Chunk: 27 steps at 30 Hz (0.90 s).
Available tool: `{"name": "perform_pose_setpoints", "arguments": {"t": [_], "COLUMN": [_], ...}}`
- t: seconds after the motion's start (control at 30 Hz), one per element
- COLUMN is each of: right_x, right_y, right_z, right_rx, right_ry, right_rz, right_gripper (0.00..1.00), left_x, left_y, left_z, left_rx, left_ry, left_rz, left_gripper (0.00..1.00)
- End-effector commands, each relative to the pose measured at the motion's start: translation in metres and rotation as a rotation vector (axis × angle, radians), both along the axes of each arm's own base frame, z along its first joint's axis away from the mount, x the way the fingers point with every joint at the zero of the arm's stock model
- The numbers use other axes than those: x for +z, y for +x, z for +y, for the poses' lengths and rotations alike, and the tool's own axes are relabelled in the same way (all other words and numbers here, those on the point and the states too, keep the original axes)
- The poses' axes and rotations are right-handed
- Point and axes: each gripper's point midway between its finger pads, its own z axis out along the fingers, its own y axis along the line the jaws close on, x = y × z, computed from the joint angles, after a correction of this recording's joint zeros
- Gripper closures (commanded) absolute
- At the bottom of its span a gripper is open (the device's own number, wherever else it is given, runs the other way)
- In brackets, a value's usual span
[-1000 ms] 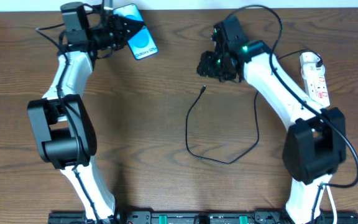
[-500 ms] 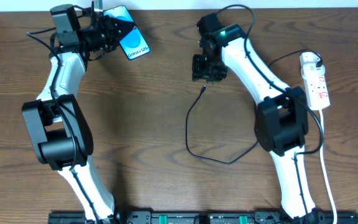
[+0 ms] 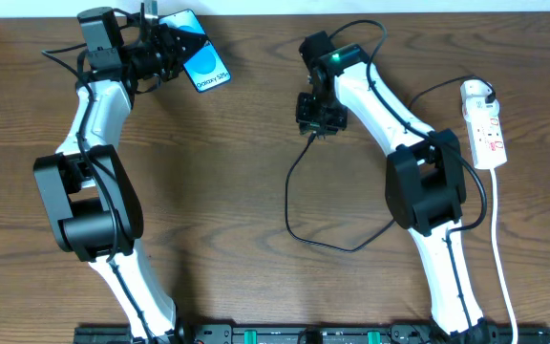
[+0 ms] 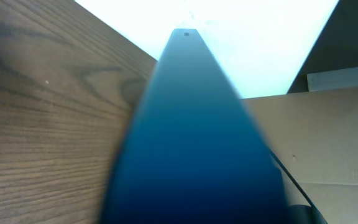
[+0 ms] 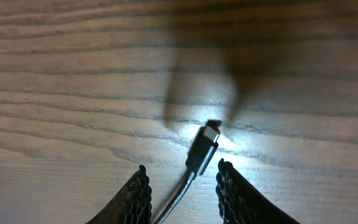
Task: Plug charger to phone and switch on socket
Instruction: 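Lower the right gripper and grasp the black cable's USB-C end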
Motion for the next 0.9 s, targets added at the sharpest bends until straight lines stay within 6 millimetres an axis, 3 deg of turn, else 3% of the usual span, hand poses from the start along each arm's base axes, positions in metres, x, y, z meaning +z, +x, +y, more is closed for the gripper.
{"name": "perform_pose_setpoints", "arguments": {"t": [0.0, 0.27, 0.6, 0.87], "right_x": [-0.006, -0.02, -0.029, -0.049], "right_y": [-0.01, -0.026, -0.021, -0.027], "right_z": [0.006, 0.009, 0.004, 0.001], "right_rx": [0.005, 0.014, -0.012, -0.009], "right_ry": [-0.037, -0.084, -0.119, -0.143], "right_rz": [0.011, 0.037, 0.015, 0.058], "right_gripper": [0.66, 0.68, 0.74, 0.79], "left_x": [0.013, 0.013, 0.012, 0.012], "left_y": [-0.002, -0.002, -0.002, -0.002], "left_z": [-0.001, -0.001, -0.001, -0.001], "left_rx": [-0.013, -0.014, -0.013, -0.013], "left_ry": [-0.006, -0.006, -0.007, -0.007], "left_rz": [-0.026, -0.023, -0.019, -0.019], "left_gripper": [0.93, 0.93, 0.93, 0.93]}}
